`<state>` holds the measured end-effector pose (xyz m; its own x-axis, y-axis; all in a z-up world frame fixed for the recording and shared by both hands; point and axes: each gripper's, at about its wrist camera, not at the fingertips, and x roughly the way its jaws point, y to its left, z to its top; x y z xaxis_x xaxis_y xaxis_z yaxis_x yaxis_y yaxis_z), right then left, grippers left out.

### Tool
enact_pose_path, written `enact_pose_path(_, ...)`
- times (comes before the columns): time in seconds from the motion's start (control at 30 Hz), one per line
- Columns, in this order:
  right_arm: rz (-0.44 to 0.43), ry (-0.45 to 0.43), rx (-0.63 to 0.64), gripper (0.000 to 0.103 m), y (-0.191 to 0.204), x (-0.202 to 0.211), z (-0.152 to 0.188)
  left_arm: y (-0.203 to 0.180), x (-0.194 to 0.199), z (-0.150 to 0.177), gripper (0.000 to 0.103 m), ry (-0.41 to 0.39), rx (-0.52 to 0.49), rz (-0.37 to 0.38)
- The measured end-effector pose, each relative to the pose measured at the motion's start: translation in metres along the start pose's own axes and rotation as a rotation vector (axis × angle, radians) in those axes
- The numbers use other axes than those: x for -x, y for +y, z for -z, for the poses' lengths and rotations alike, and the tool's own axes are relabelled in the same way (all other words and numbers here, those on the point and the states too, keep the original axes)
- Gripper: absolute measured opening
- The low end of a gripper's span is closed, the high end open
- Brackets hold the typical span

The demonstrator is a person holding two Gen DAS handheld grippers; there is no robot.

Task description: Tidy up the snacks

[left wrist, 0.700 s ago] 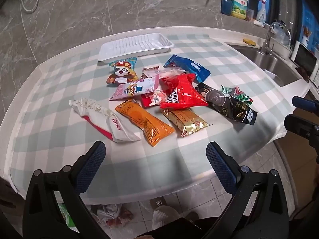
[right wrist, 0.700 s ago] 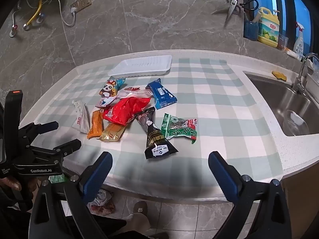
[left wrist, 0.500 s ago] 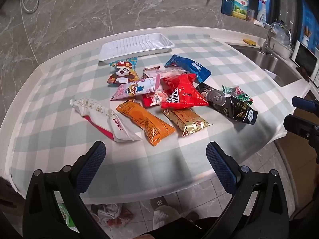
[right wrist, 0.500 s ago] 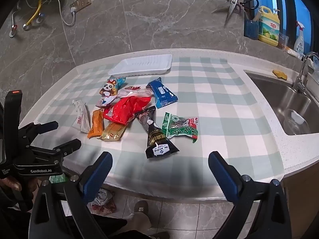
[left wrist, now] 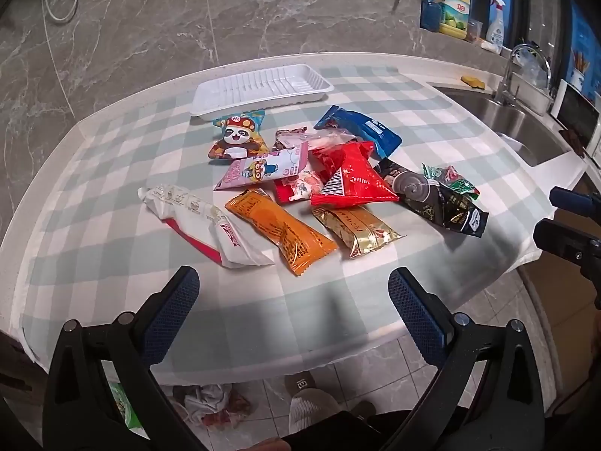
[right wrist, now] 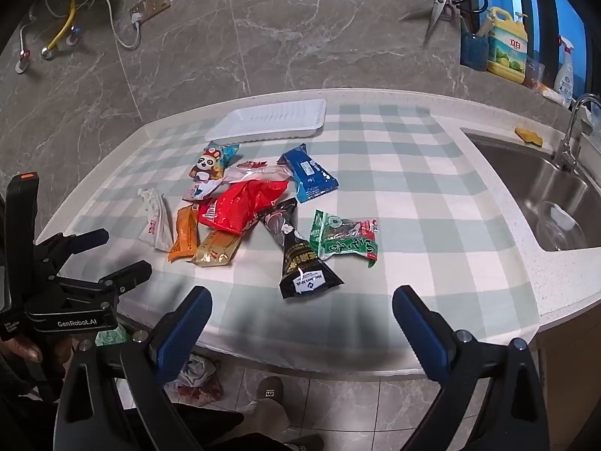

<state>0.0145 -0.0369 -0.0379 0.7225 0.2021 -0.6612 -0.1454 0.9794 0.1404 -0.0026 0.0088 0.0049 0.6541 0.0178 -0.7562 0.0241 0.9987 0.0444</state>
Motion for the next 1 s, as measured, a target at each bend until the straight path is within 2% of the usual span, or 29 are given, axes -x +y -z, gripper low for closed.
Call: enact_pose_path(1.0,-0.01,0.01,0.005,0.099,0.0024,-0.0038,-0.0013,0.001,0.0,-0.0002,0.102,-0.003,0.003,-0.002)
